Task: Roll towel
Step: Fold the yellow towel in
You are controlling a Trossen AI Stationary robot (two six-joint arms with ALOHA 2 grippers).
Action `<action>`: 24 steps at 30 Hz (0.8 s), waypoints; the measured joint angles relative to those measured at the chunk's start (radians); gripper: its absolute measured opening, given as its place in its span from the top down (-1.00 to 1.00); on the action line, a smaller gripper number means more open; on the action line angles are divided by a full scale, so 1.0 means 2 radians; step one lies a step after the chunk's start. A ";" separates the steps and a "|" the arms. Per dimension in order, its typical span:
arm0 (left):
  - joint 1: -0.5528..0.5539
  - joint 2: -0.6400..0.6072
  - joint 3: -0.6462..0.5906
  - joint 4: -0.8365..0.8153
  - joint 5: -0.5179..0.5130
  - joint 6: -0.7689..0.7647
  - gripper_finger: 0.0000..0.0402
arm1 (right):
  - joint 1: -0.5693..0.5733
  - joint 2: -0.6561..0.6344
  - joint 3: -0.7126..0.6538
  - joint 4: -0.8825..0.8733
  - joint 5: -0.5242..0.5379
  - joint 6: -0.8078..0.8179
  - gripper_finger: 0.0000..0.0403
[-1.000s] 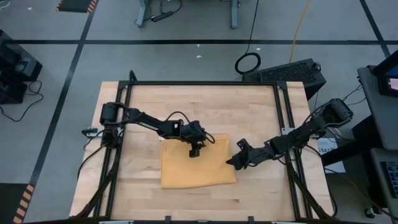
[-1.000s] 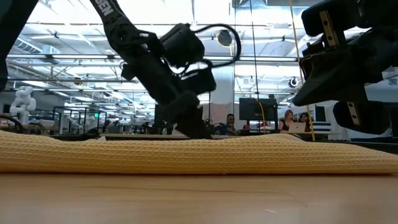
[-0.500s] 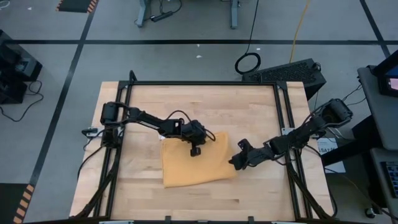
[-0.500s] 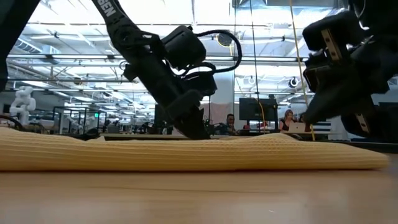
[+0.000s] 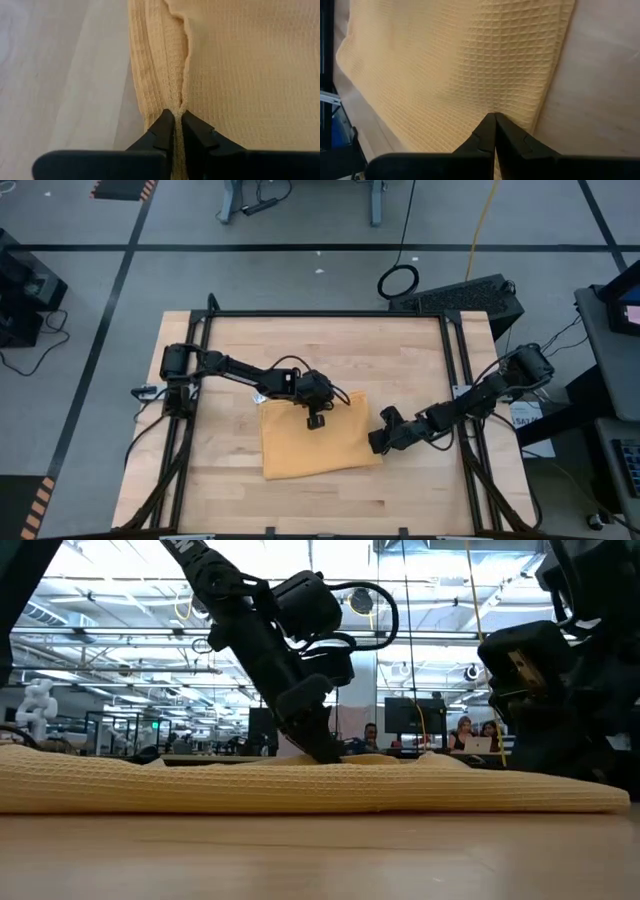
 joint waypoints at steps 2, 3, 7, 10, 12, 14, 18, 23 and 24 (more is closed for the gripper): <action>0.000 0.000 0.000 -0.007 -0.001 0.000 0.80 | 0.000 0.003 0.004 -0.005 0.000 0.000 1.00; 0.000 0.000 0.000 -0.008 -0.001 0.000 0.77 | 0.000 0.003 0.006 -0.007 -0.001 -0.002 1.00; 0.000 -0.001 -0.001 -0.007 -0.020 0.000 0.60 | -0.004 0.005 0.011 -0.015 -0.006 -0.004 1.00; 0.000 -0.009 0.001 -0.008 -0.031 0.001 0.45 | -0.004 0.005 0.015 -0.018 -0.004 -0.004 1.00; 0.000 -0.015 0.005 -0.007 -0.042 0.000 0.36 | -0.004 0.006 0.020 -0.019 -0.001 -0.004 1.00; 0.000 -0.026 0.007 -0.012 -0.052 0.000 0.29 | -0.005 0.006 0.023 -0.019 -0.001 -0.006 1.00; 0.000 -0.056 0.015 -0.002 0.014 -0.015 0.23 | -0.006 0.006 0.027 -0.021 -0.002 -0.012 1.00; -0.016 -0.040 0.014 0.000 0.128 -0.036 0.23 | -0.007 -0.005 0.028 -0.028 -0.006 -0.012 1.00; -0.022 -0.033 0.014 -0.002 0.123 -0.036 0.23 | -0.007 -0.012 0.028 -0.031 -0.007 -0.012 1.00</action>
